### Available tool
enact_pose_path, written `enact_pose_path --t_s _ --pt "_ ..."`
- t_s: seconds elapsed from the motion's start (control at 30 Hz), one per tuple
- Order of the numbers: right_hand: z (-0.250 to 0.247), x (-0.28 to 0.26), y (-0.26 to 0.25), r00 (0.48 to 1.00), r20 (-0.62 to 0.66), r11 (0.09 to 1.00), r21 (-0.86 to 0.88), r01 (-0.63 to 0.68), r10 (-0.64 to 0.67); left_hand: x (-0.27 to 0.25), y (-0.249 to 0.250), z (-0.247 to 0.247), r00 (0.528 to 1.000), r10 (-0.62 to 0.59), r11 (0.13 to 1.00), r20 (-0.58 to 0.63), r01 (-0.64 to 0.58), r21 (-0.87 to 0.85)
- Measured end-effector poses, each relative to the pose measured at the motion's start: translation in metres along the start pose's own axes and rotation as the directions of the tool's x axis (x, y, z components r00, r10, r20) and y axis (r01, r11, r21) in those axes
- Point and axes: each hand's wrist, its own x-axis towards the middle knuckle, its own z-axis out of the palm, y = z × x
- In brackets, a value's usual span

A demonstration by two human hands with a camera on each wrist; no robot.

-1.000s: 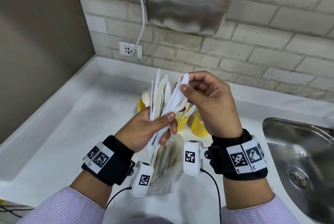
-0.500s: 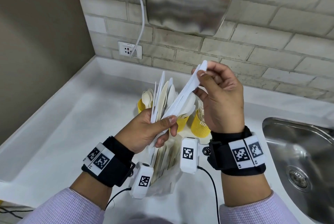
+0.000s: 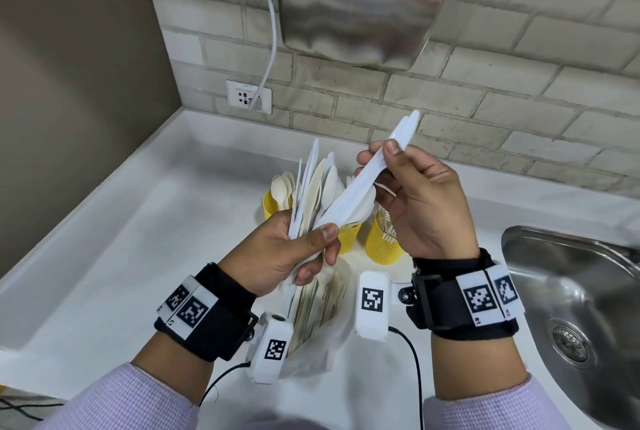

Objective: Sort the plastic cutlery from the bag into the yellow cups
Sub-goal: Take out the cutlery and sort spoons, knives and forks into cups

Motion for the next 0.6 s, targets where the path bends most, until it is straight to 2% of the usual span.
enact_pose_path --t_s 0.1,0.23,0.33,0.43,0.5,0.53,0.6 --pt "-0.003 0.006 -0.006 0.995 -0.099 0.988 0.144 0.049 -0.035 0.0 -0.001 0.0 1.0 -0.016 1.0 0.007 0.016 0.0" --pt "-0.02 0.018 -0.014 0.961 -0.27 0.937 0.316 0.146 -0.059 0.0 -0.005 -0.002 0.999 -0.053 0.997 -0.007 0.053 -0.049" --pt "-0.033 0.023 -0.021 0.893 -0.442 0.871 0.401 0.283 -0.087 0.0 -0.006 -0.002 0.998 -0.057 0.997 -0.003 0.057 -0.052" --pt "-0.036 0.021 -0.026 0.788 -0.576 0.863 0.264 0.432 -0.218 0.0 -0.006 0.0 0.998 -0.057 0.997 0.003 0.057 -0.056" --pt "-0.033 0.019 -0.026 0.751 -0.549 0.874 0.071 0.48 -0.368 0.001 -0.006 0.0 0.998 -0.058 0.997 0.002 0.058 -0.057" --pt "-0.03 0.017 -0.024 0.753 -0.496 0.872 -0.016 0.489 -0.431 0.001 -0.007 0.001 0.998 -0.057 0.997 0.004 0.057 -0.059" --pt "-0.022 0.016 -0.018 0.822 -0.344 0.888 -0.099 0.448 -0.453 0.002 -0.007 0.001 0.998 -0.055 0.996 0.008 0.055 -0.066"
